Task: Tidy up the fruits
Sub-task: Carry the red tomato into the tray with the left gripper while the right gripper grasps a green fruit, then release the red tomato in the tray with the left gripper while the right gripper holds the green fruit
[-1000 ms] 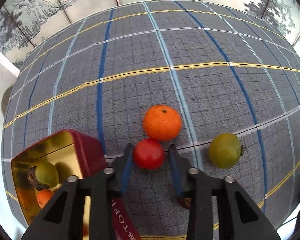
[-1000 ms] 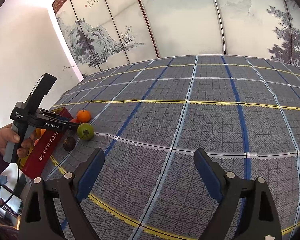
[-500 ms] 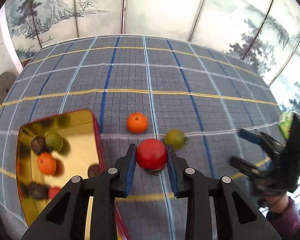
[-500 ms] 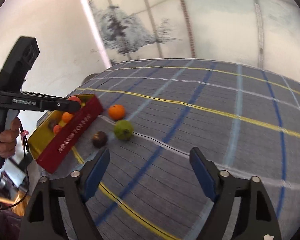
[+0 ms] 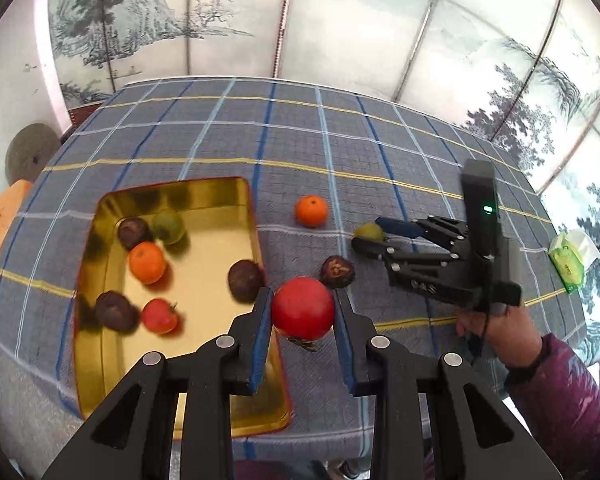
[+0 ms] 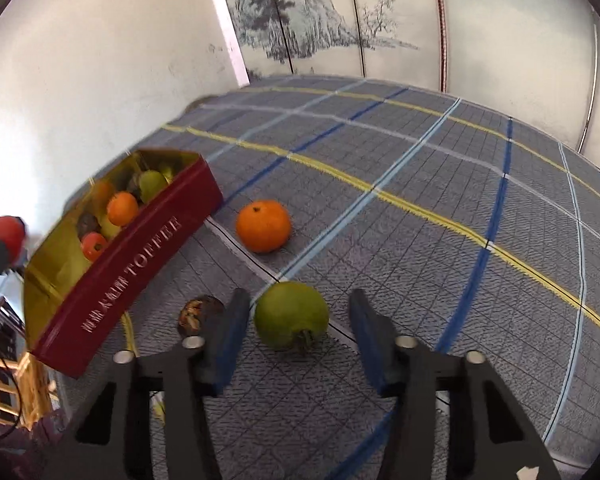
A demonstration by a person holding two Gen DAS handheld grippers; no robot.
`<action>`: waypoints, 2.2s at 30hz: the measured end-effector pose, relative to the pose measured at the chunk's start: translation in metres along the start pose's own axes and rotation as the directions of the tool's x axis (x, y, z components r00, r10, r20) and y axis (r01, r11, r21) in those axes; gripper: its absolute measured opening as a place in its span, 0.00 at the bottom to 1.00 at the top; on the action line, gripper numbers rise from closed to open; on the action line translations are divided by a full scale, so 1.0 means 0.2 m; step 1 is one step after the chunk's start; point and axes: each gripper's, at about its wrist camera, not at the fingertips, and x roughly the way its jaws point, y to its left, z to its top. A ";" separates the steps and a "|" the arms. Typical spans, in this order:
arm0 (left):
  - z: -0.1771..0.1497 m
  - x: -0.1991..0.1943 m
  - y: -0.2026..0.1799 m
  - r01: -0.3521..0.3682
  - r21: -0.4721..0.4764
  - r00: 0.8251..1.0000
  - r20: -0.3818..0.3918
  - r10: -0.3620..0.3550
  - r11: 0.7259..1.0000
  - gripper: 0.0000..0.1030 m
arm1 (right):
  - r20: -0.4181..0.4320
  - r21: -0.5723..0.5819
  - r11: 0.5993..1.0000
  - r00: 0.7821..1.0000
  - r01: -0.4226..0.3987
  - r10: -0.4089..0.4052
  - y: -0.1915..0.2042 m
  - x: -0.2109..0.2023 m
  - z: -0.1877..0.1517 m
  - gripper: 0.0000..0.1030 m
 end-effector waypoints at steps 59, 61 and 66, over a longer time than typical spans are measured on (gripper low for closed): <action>-0.23 0.20 0.17 -0.322 0.056 0.947 0.018 0.322 0.945 0.50 | 0.069 0.228 0.960 0.981 0.164 -0.184 -0.29 -0.39 -0.34 0.32; -0.24 0.19 0.16 -0.331 0.059 0.943 0.035 0.330 0.942 0.56 | 0.065 0.228 0.959 0.981 0.165 -0.185 -0.29 -0.40 -0.34 0.32; -0.25 0.16 0.16 -0.358 0.071 0.933 0.059 0.354 0.931 0.58 | 0.063 0.241 0.956 0.980 0.167 -0.187 -0.29 -0.40 -0.36 0.32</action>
